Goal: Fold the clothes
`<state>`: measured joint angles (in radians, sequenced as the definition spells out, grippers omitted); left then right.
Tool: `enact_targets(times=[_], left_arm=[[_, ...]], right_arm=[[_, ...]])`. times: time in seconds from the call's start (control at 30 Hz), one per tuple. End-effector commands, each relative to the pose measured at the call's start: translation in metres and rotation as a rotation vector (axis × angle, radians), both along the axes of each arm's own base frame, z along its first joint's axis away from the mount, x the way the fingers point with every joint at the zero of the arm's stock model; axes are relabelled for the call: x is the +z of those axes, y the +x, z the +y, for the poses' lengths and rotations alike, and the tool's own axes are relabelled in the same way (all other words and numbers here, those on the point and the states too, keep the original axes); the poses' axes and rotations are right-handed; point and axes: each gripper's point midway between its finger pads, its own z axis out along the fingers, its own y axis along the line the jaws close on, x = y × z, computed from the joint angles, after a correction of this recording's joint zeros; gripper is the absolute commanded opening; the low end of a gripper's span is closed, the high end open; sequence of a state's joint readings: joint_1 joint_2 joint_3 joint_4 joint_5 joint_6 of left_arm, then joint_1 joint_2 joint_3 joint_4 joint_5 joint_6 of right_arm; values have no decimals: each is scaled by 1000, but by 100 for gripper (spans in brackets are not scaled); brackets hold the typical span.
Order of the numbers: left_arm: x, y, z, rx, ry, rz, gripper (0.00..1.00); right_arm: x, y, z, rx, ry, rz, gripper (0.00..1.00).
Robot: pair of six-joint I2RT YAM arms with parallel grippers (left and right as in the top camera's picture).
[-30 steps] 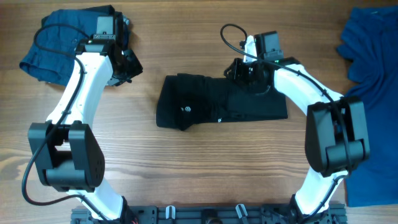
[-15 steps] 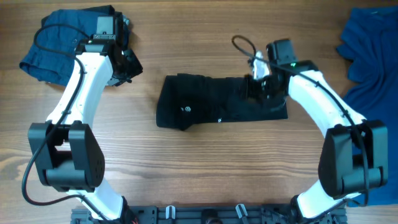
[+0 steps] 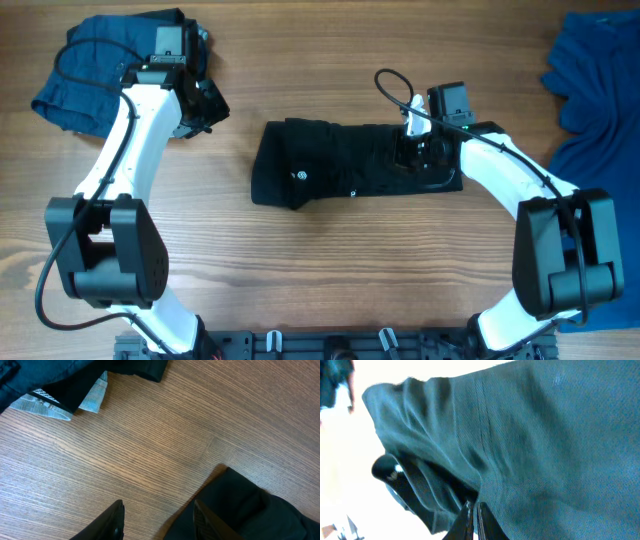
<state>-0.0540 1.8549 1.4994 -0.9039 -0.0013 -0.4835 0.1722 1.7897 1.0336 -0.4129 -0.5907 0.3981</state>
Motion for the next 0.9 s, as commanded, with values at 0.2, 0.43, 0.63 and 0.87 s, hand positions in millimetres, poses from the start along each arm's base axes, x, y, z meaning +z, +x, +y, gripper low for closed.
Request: enact_targets(times=[0.2, 0.43, 0.63, 0.87], left_arm=[[3, 2, -2, -8, -7, -9, 44], [3, 2, -2, -9, -6, -9, 44], [3, 3, -2, -11, -6, -10, 44], [3, 2, -2, -11, -6, -9, 45]], right_arm=[[-4, 34, -26, -150, -140, -87, 4], [-8, 48, -22, -182, -112, -124, 4], [-29, 37, 4, -123, -69, -64, 4], [-4, 48, 14, -108, -44, -141, 4]])
